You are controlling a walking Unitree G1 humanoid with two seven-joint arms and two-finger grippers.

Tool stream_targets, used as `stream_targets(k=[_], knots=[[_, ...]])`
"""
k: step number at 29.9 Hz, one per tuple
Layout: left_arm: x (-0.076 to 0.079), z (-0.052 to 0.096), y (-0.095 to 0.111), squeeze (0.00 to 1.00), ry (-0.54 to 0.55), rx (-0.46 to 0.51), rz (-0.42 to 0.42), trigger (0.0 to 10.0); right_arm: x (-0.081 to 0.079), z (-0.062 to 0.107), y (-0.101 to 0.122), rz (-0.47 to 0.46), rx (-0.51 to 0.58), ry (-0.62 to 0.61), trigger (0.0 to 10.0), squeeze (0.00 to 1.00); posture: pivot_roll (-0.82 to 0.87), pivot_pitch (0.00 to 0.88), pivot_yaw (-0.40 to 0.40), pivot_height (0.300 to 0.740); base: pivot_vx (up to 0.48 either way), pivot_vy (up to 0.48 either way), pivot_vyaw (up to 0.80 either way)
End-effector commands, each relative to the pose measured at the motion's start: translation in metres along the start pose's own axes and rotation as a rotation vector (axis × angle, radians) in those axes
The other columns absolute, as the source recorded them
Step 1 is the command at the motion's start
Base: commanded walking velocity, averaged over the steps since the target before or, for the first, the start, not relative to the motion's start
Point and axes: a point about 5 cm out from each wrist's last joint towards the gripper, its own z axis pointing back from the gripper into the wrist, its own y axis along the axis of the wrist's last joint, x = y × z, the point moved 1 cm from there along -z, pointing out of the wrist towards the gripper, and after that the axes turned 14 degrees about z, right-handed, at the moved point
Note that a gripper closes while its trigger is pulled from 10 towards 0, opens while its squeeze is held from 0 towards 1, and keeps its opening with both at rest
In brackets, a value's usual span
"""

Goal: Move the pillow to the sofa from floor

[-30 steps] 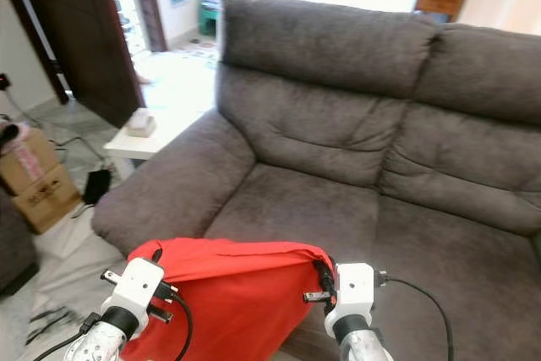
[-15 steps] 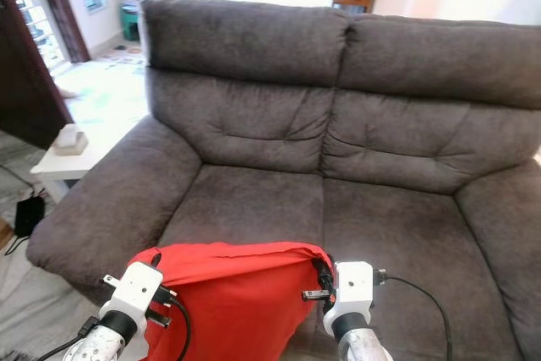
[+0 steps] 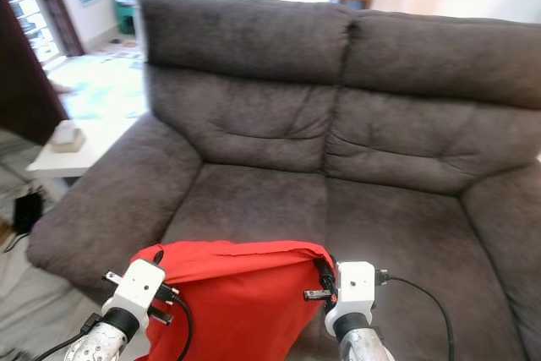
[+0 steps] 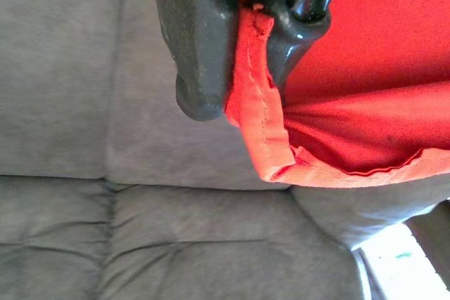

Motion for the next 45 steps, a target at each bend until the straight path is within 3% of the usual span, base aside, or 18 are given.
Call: stream_targets(k=[1, 6, 16, 27, 45], knots=[[-0.016, -0.005, 0.018, 0.0, 0.052, 0.09, -0.026, 10.0, 0.035, 0.009, -0.008, -0.041, -0.032, -0.181, 10.0, 0.0, 0.03, 0.0, 0.027, 0.74, 0.0, 0.0, 0.0], [-0.012, -0.012, 0.023, 0.0, 0.04, 0.106, -0.034, 10.0, 0.034, 0.012, -0.003, -0.087, 0.007, -0.192, 10.0, 0.0, 0.02, 0.0, 0.035, 0.74, 0.0, 0.0, 0.0], [-0.013, -0.013, 0.023, 0.0, 0.032, 0.112, -0.042, 10.0, 0.034, 0.011, -0.003, -0.115, 0.01, -0.208, 10.0, 0.0, 0.02, 0.0, 0.038, 0.74, 0.0, -0.248, -0.24], [-0.015, -0.014, 0.023, 0.0, 0.033, 0.112, -0.038, 10.0, 0.036, 0.009, -0.004, -0.084, -0.003, -0.208, 10.0, 0.0, 0.02, 0.0, 0.037, 0.74, 0.0, -0.312, -0.78], [-0.016, -0.012, 0.022, 0.0, 0.043, 0.114, -0.031, 10.0, 0.044, 0.006, 0.001, -0.046, 0.022, -0.219, 10.0, 0.0, 0.02, 0.0, 0.029, 0.74, 0.0, -0.302, 0.0]])
